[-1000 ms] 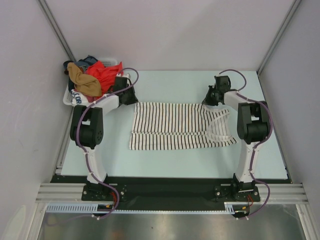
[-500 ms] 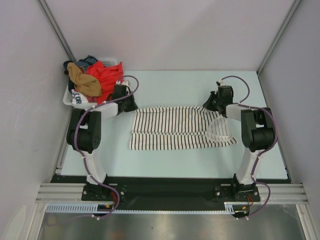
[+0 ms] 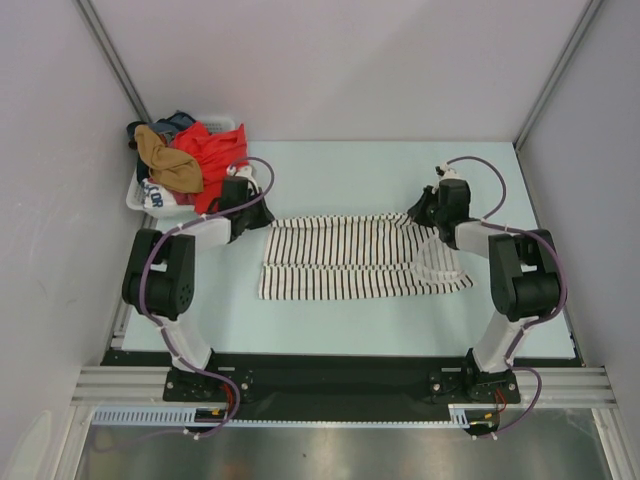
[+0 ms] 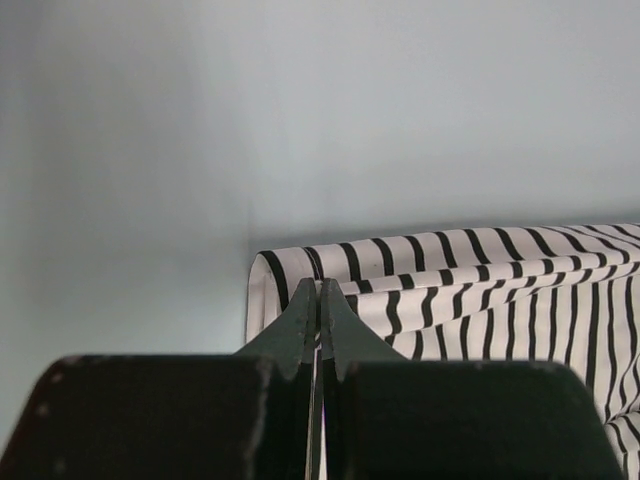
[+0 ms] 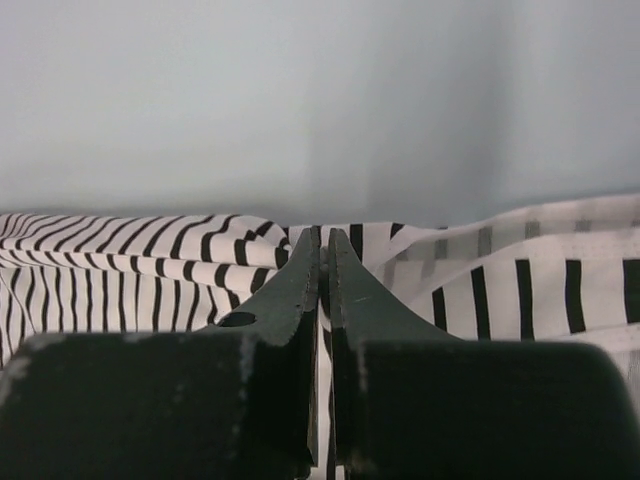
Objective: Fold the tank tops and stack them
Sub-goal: Fold the tank top
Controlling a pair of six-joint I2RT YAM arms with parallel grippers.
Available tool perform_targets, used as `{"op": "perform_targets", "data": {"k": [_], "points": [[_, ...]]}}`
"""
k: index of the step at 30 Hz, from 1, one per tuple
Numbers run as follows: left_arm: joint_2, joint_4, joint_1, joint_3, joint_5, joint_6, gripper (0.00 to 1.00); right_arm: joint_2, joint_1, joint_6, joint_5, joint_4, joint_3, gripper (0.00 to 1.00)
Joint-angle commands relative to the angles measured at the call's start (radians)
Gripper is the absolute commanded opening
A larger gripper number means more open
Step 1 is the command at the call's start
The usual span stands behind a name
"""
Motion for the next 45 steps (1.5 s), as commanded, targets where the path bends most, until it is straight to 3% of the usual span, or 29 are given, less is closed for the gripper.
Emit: {"op": "perform_targets", "data": {"k": [1,22,45], "points": [[-0.066,0.05,-0.004,-0.03,0.007,-0.017,0.0,-0.064,0.026,-0.017,0.074,0.045,-0.044,0.01],[-0.223,0.042,-0.026,-0.193,-0.028,-0.051,0.0,-0.255,0.098,-0.011,0.211,0.026,-0.226,0.01],[-0.338,0.141,-0.027,-0.423,-0.042,-0.101,0.0,-0.371,0.144,0.128,0.313,0.039,-0.417,0.04]]}}
